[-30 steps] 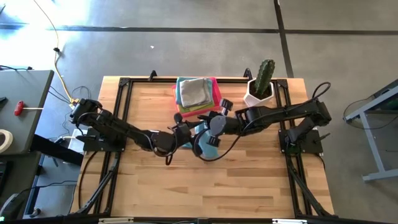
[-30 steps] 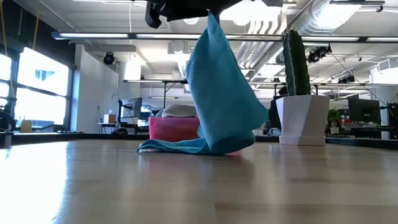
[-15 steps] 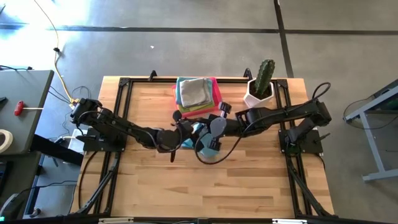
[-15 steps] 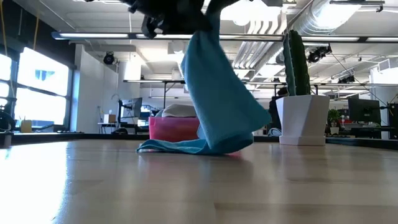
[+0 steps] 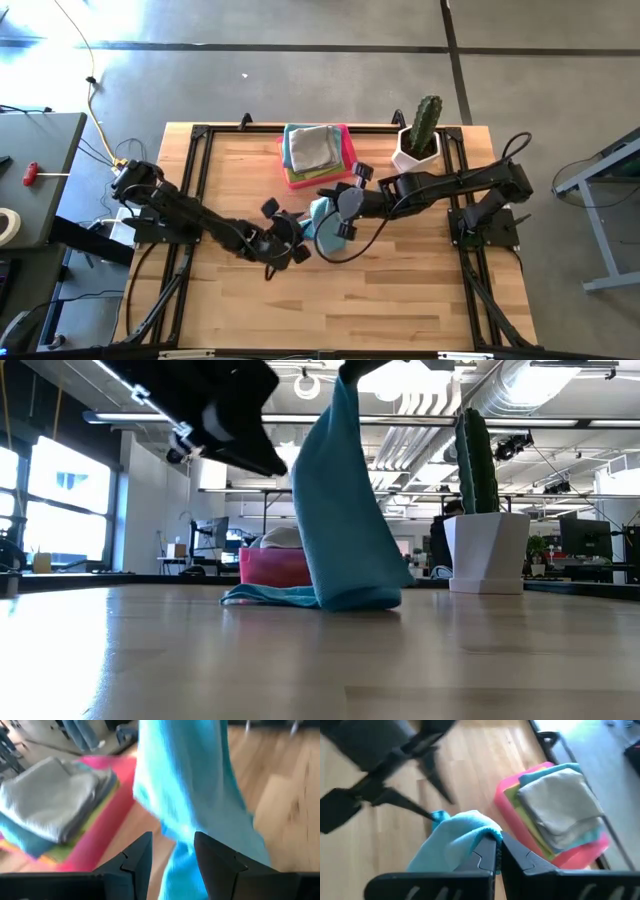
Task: Fold microfiber towels
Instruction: Fold the blue microfiber cloth
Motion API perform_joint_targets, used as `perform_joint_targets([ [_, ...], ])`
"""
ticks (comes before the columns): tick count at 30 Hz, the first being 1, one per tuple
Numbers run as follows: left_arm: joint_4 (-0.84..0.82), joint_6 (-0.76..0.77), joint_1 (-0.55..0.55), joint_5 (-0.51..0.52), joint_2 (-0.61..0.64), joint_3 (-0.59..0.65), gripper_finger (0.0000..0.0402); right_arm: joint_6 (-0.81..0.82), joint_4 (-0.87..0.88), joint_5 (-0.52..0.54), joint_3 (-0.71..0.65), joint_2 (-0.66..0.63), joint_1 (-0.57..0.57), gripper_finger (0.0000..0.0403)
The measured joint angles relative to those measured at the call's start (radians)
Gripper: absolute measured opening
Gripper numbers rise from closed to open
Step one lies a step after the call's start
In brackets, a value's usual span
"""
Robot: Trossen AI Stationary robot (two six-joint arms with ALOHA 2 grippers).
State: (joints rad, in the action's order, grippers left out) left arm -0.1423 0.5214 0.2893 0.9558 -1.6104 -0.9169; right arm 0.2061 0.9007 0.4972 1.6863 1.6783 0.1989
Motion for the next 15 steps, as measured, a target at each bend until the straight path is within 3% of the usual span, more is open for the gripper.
perform_joint_targets([
  [5, -0.055, 0.034, 0.062, -0.002, 0.0, 0.001, 0.0138, 0.019, 0.015, 0.182, 0.0, 0.009, -0.011, 0.0],
  [8, -0.042, -0.002, 0.099, -0.001, 0.0, 0.001, 0.0138, 0.068, 0.111, 0.23, 0.031, 0.008, -0.049, 0.0],
  [12, -0.034, -0.018, 0.136, 0.026, 0.0, 0.001, 0.0138, 0.262, 0.287, 0.228, 0.12, 0.003, -0.137, 0.0],
  [15, -0.033, -0.009, 0.15, 0.027, 0.0, 0.001, 0.0138, 0.407, 0.425, 0.142, 0.179, 0.003, -0.217, 0.0],
])
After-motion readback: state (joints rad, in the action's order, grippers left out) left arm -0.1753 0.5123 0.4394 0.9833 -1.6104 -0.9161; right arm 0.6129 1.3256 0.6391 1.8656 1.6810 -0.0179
